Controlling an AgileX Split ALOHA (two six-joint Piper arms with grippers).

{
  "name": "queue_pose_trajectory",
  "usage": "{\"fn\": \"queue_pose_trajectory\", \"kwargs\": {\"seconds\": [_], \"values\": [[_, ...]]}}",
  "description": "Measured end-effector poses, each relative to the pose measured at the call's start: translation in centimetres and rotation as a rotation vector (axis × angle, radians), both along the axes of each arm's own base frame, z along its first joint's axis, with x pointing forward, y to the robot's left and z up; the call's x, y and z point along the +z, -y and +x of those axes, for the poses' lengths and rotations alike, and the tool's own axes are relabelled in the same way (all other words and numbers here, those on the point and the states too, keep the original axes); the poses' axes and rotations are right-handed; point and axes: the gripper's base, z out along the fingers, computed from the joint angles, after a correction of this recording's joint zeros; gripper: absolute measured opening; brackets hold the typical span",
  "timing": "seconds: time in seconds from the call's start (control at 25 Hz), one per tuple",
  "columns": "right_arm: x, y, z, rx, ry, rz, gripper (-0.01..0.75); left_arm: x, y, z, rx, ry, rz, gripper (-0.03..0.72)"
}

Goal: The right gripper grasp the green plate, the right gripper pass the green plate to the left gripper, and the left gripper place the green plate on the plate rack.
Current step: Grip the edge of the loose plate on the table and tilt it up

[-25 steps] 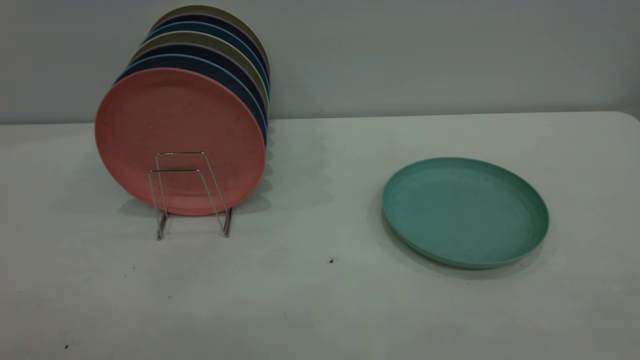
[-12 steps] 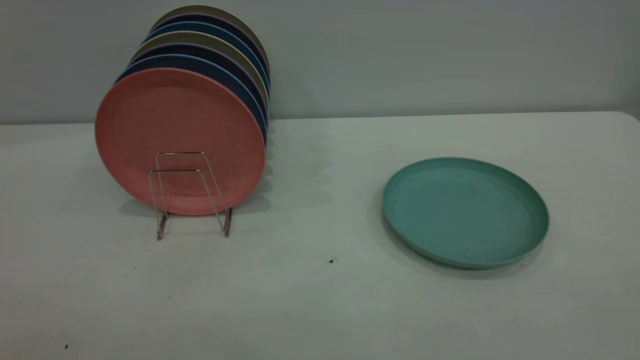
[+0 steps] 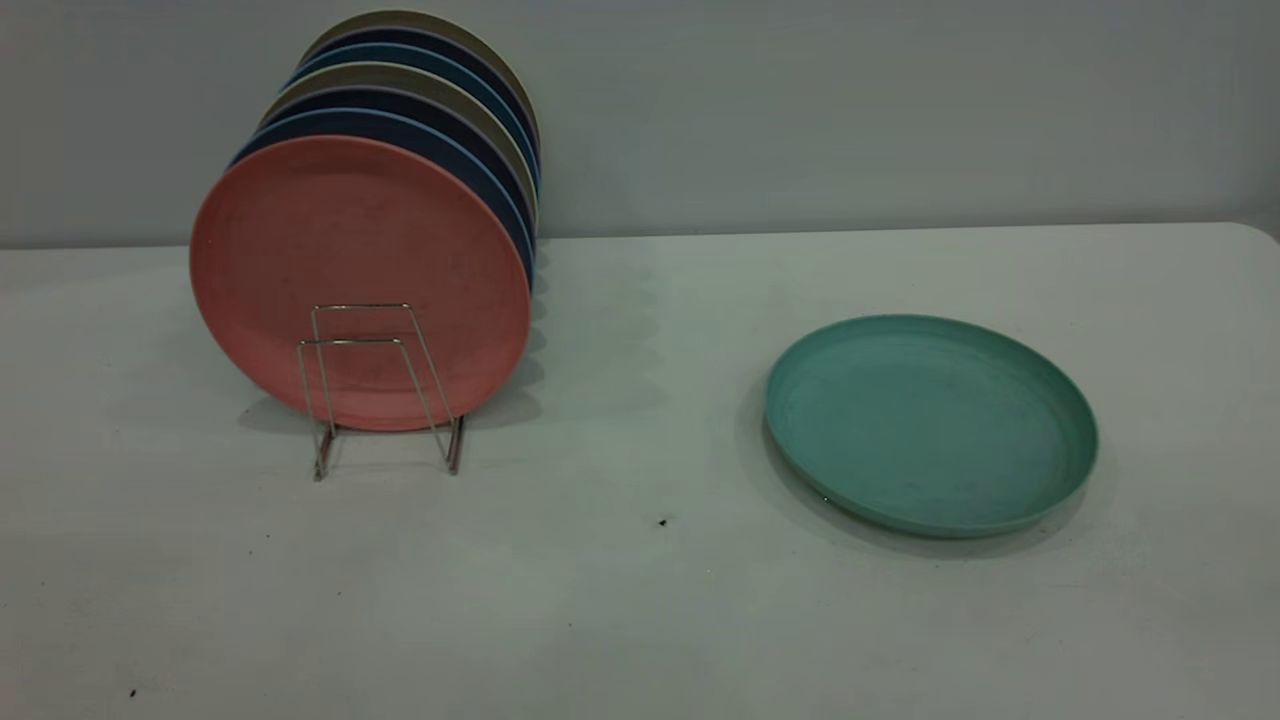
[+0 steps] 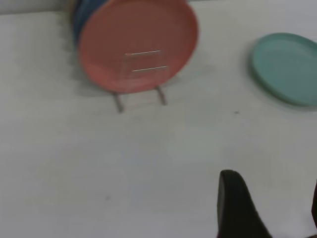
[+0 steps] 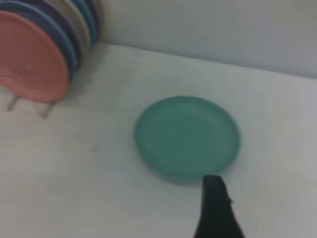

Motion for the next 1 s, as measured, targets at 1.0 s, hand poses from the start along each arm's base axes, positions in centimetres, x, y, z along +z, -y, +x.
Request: {"fn": "queue_pose_trajectory", "kwargs": {"seconds": [1.0], "values": [[-10.5,-4.1,21.2,0.12,-0.59,0.203,0.511,-5.5,3.3,14.3,-0.141,-0.331,-0.313,0.394]]}}
